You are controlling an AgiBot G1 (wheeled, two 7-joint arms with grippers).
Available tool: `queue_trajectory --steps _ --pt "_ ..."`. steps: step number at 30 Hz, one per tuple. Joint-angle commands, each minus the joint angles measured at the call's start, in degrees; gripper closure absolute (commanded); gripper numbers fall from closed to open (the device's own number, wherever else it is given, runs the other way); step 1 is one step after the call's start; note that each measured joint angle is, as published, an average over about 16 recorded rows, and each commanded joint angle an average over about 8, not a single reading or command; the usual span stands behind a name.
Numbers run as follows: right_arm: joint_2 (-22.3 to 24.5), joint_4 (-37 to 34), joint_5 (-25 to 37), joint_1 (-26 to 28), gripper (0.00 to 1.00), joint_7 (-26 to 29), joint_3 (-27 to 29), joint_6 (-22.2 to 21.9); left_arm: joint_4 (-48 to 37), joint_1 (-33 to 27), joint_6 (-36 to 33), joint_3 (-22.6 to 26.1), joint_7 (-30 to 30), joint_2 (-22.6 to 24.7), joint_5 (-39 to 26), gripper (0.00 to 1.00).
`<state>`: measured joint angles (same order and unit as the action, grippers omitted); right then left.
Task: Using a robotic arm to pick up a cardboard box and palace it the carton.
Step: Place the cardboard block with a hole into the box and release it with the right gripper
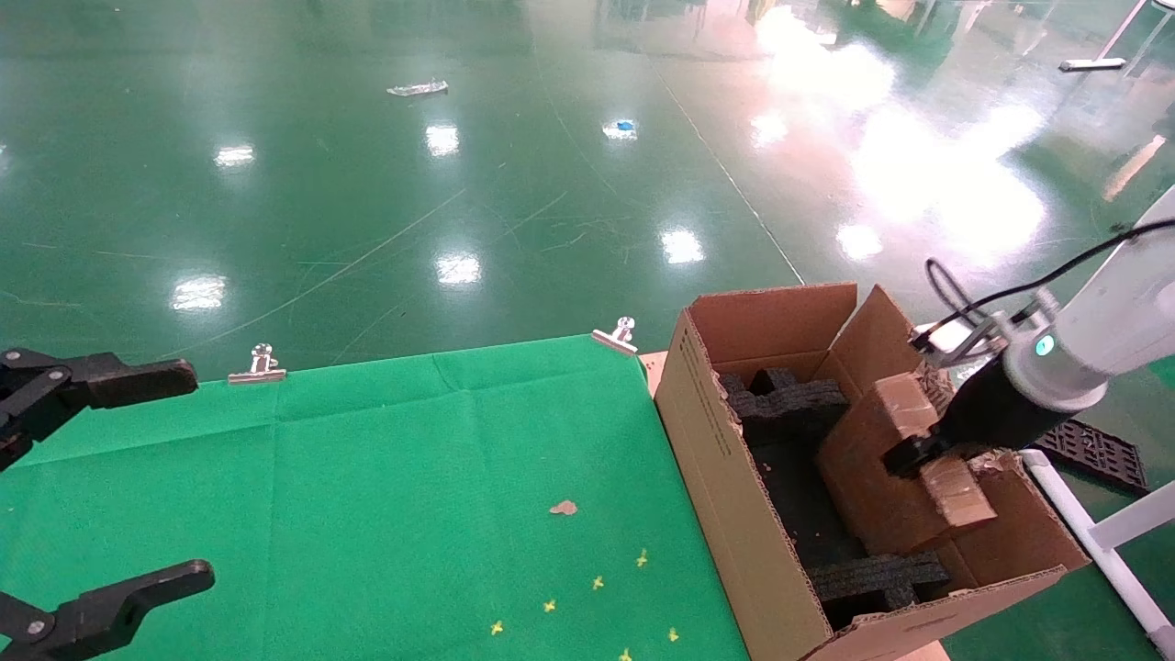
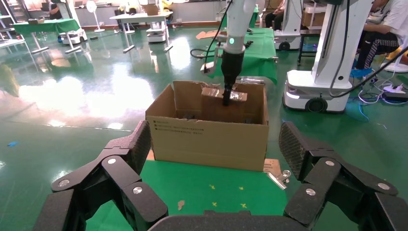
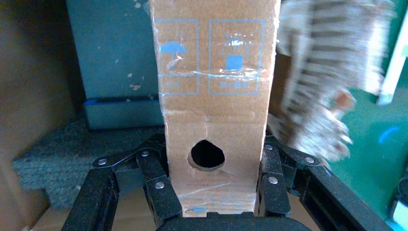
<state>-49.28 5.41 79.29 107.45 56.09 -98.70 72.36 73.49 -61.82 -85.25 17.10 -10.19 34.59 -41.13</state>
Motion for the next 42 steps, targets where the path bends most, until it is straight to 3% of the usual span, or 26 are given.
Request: queue_trajectory --steps 1,12,13,20,21,42 --pt "-0.61 -0.53 -0.43 -1.96 1.00 0.20 0.25 -1.58 0.00 0.00 0.00 0.01 0.00 0.00 0.00 0.00" --pt "-2.37 -1.19 -3.02 -9.55 1.00 -1.94 2.01 -9.95 0.00 -0.01 0.02 0.04 0.02 -0.02 0.03 0.00" --pt "-2.38 -1.24 -3.22 -9.84 0.92 -2.28 2.16 -10.46 0.00 -0.01 0.02 0.04 0.02 -0.02 0.03 0.00" --pt "-2.19 -1.63 -3.51 -9.64 0.05 -4.87 2.42 -11.80 0.00 -0.01 0.03 0.06 0.03 -0.03 0.04 0.00" --pt "-2.21 -1.75 -3.40 -9.48 0.00 -5.06 2.36 -11.74 0.00 -0.01 0.03 0.07 0.03 -0.03 0.05 0.00" --pt "-2.93 -3.82 -2.36 -7.77 0.00 -5.84 1.65 -9.38 0.00 -0.03 0.05 0.13 0.06 -0.05 0.09 0.00"
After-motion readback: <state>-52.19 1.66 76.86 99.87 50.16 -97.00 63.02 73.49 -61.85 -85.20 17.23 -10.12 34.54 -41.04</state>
